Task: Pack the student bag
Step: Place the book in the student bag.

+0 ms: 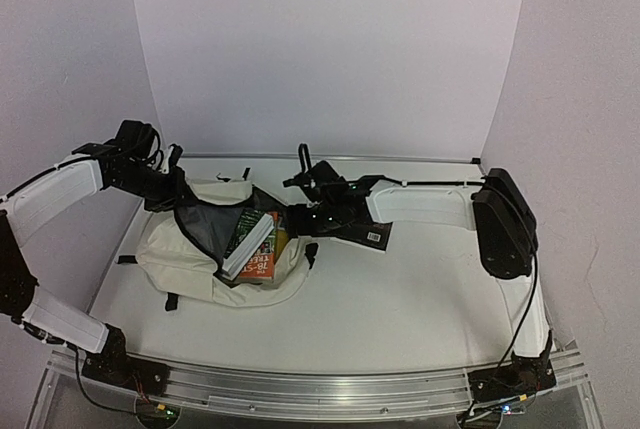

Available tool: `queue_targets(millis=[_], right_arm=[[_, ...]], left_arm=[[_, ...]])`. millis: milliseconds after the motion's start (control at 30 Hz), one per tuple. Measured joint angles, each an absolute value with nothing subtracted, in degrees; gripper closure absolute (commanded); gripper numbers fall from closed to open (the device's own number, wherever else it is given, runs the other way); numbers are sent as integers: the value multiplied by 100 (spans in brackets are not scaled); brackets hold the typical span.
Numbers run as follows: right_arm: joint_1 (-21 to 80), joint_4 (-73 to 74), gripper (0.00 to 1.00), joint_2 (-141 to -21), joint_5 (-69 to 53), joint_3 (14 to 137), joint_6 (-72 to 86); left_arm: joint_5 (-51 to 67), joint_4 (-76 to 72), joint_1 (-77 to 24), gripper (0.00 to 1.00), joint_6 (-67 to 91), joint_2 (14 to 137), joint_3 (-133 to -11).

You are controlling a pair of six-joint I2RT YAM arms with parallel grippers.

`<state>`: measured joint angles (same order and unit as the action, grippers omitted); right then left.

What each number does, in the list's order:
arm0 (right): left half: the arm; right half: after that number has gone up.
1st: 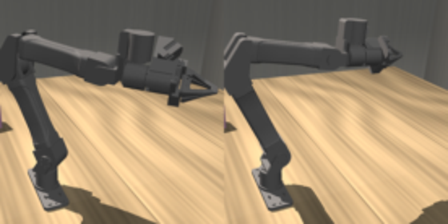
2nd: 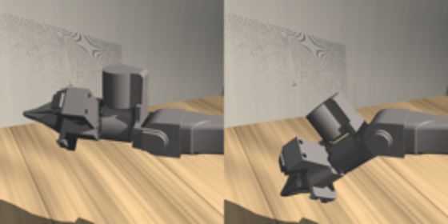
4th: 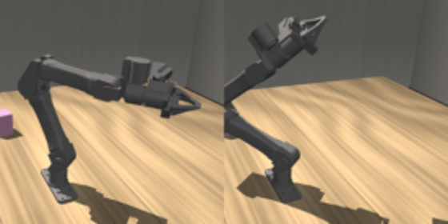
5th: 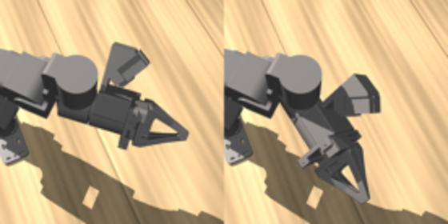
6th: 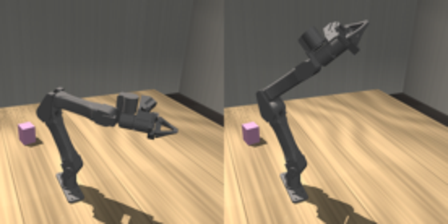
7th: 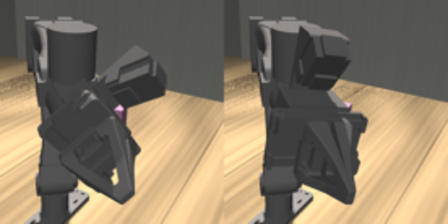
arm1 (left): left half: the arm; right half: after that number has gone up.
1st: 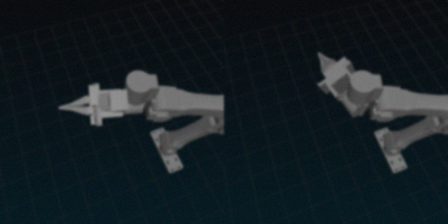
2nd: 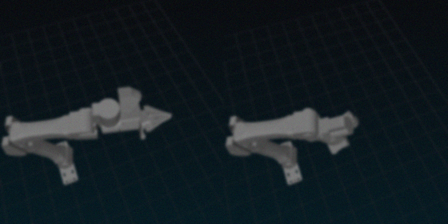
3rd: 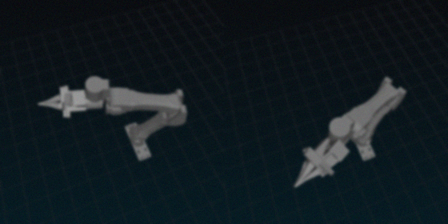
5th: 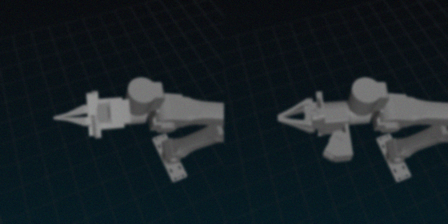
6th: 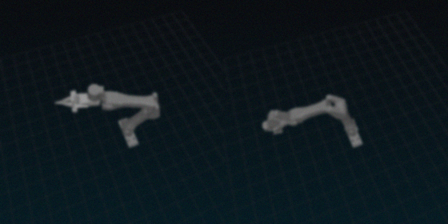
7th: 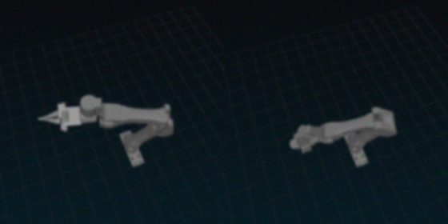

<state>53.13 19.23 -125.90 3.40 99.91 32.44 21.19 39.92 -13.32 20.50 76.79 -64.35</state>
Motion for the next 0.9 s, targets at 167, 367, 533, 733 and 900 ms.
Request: queue_targets(millis=[167,367,533,733,900], right_arm=[[5465,2221,29,-13079,335,10323,3256],[5625,2338,100,-13244,276,10438,3303],[5651,2336,100,-13140,52,10355,3384],[5485,2063,100,-11921,-480,9362,3522],[5009,729,100,-10509,-1688,7742,3799]], left_arm=[[2121,3979,-1328,93,2058,7677,-6343],[2119,3890,-1320,96,2056,7679,-6272],[2080,3850,-1218,98,2077,7679,-6211],[2081,3807,-844,100,2078,7679,-6106],[2135,3789,-476,100,2078,7677,-5996]])
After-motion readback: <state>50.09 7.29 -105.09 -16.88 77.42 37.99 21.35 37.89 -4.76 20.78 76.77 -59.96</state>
